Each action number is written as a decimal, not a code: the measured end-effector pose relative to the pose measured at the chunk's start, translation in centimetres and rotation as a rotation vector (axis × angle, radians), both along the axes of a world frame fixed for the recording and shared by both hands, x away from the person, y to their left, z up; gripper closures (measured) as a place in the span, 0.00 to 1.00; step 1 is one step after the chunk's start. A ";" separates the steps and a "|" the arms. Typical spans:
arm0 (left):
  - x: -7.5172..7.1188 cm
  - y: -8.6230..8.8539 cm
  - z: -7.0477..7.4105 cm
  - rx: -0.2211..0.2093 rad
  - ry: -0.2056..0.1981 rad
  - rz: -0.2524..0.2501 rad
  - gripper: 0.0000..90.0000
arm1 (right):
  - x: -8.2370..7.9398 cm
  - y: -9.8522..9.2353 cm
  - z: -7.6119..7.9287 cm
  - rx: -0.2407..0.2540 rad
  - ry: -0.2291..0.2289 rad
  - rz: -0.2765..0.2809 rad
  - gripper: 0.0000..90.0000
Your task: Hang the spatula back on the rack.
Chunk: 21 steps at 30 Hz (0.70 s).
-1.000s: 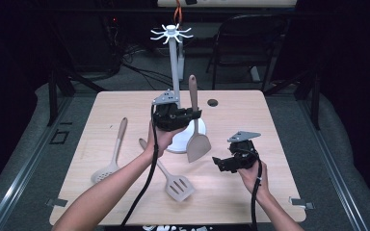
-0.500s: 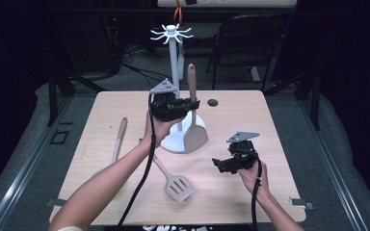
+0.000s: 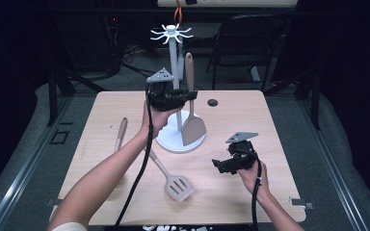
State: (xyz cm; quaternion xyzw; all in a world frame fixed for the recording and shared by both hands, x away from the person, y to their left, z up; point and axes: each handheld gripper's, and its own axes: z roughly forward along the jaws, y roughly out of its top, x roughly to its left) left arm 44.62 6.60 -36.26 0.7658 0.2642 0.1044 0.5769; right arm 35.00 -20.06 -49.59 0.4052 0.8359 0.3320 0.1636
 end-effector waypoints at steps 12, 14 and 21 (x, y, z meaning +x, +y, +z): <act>1.1 0.5 1.2 -0.020 0.001 0.018 0.86 | -0.1 0.2 -0.2 0.033 -0.011 0.006 0.05; 1.3 0.6 1.3 -0.018 0.004 0.022 0.86 | -0.1 0.3 -0.1 0.031 -0.007 0.011 0.05; 1.6 0.7 1.6 -0.024 0.004 0.029 0.86 | -0.1 0.2 -0.2 0.026 -0.002 0.020 0.05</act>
